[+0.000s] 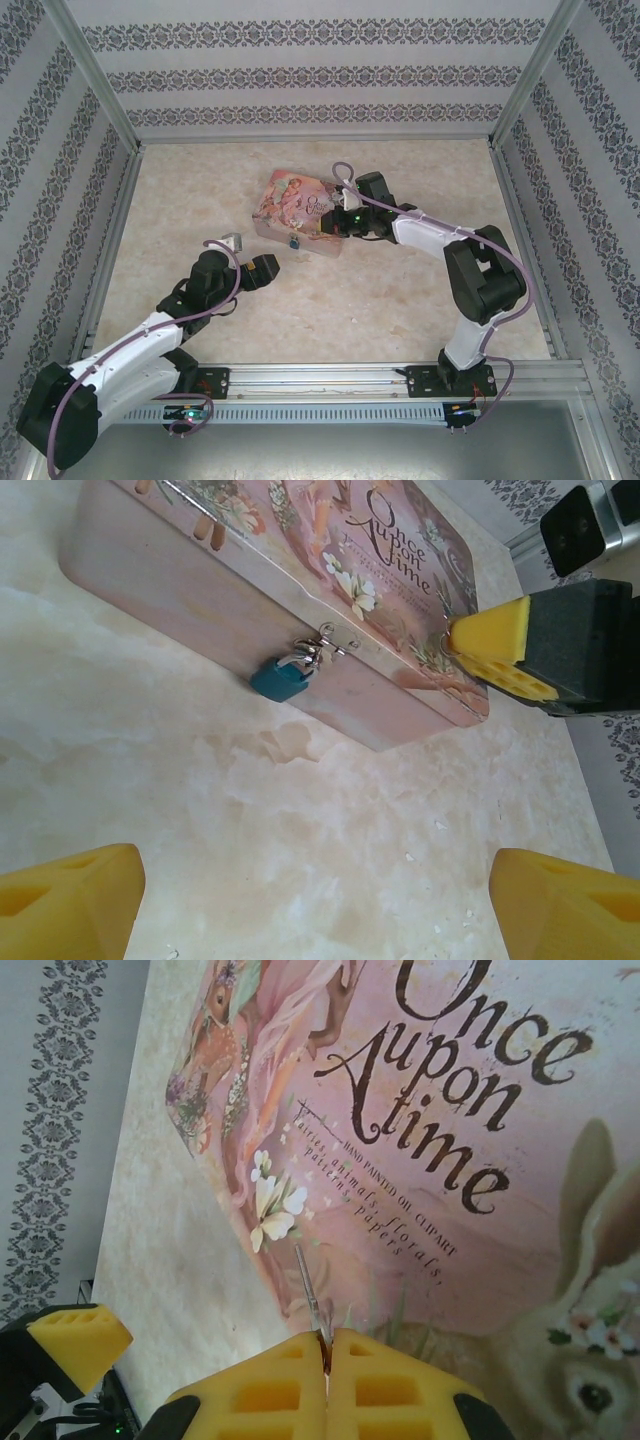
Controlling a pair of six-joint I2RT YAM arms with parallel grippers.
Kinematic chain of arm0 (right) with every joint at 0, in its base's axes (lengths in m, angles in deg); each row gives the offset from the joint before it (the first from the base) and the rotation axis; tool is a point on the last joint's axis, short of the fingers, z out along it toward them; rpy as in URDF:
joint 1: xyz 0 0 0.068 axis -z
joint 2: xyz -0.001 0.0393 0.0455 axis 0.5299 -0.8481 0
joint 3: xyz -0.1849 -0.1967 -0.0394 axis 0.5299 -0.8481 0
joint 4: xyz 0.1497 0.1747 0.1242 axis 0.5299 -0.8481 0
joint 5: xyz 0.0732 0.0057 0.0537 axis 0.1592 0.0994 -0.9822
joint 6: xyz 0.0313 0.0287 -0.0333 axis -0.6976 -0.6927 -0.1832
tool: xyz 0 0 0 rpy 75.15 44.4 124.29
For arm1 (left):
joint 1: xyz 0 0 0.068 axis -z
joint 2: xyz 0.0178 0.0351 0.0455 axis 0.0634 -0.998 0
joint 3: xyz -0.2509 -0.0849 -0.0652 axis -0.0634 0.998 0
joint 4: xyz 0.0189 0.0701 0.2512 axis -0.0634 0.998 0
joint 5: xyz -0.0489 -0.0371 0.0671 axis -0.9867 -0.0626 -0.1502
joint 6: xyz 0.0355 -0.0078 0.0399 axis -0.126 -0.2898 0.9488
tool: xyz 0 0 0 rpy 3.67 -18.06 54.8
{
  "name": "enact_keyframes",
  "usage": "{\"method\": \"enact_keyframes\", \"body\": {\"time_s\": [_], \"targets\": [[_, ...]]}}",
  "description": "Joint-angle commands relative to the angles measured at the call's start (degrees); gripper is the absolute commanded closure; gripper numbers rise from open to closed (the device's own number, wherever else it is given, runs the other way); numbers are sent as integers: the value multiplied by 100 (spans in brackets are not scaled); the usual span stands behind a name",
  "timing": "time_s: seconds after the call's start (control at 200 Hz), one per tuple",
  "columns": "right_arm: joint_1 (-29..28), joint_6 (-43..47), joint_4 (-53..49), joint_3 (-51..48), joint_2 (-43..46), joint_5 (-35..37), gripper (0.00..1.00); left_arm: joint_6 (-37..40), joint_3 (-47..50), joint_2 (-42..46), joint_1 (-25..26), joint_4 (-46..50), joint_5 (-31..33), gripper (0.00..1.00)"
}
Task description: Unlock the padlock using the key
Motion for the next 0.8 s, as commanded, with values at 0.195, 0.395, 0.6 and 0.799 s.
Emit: {"method": "enact_keyframes", "body": {"time_s": [0.195,0.395,0.6,0.799], "targets": [[89,-11,62,-257,-211,-106,100,119,4,-348,-202,-545,-305,8],[32,-367,493,-846,-224,-311,100,87,49,-849,-520,-1217,-837,11],[-73,-510,692,-1208,-71,-288,100,165,10,-1491,-775,-1824,-1470,17],[-122,-542,754,-1299,-26,-234,100,443,-128,-2198,-898,-2376,-1834,23]]}}
